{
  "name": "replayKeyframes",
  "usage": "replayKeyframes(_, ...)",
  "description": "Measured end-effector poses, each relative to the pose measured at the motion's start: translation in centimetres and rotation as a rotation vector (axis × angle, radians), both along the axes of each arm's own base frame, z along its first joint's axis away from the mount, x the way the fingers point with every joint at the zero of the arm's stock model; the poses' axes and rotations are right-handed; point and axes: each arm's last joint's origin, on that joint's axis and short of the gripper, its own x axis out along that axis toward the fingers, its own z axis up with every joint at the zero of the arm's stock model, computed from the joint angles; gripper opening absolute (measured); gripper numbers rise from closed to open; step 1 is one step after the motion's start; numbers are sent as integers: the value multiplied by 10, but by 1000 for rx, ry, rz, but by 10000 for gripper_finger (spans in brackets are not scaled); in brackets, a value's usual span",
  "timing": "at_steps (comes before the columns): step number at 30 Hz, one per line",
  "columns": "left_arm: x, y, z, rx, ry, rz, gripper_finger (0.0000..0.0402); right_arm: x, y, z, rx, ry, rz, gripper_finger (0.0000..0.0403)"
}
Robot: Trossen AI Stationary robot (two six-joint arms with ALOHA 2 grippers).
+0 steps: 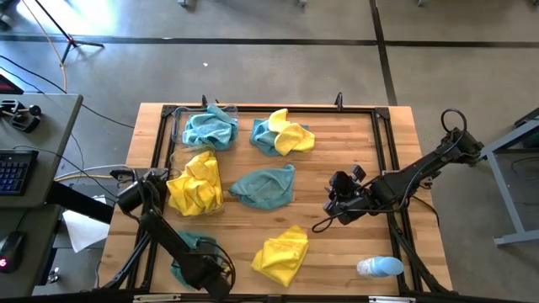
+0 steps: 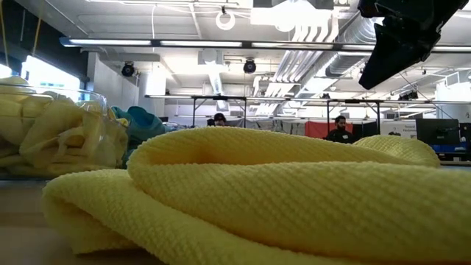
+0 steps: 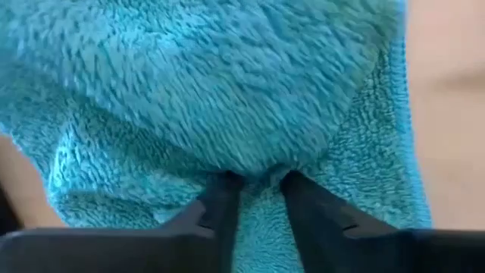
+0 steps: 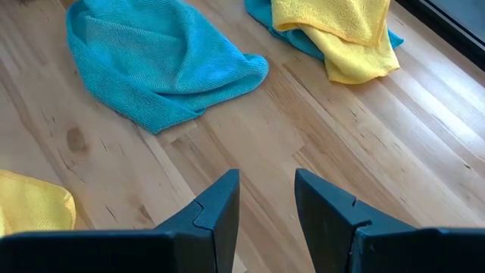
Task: Sort microfiber towel by color & place in baskets
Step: Put the blue microfiber cloth into the top transparent bin
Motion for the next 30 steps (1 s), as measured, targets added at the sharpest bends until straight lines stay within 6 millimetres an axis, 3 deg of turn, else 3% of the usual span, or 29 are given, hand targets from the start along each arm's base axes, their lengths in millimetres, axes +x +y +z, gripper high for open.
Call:
replayKeyframes(4,10,-7,7,-25,-91,-8,15,0,0,0,-11,8,13,124)
replayKeyframes(10,38,-4,52,-29,-263,-96,3,0,0,0,-15,11,19,124)
replayKeyframes(15,47,7,101,54,-313,-162,1,0,0,0,-15,11,19,124)
replayKeyframes(24,73,55,192,281,-467,-343,0,1,0,0,-13,5,19,124)
replayKeyframes(30,98,123,222,379,-453,-495,0,3,2,1,4,-27,18,124)
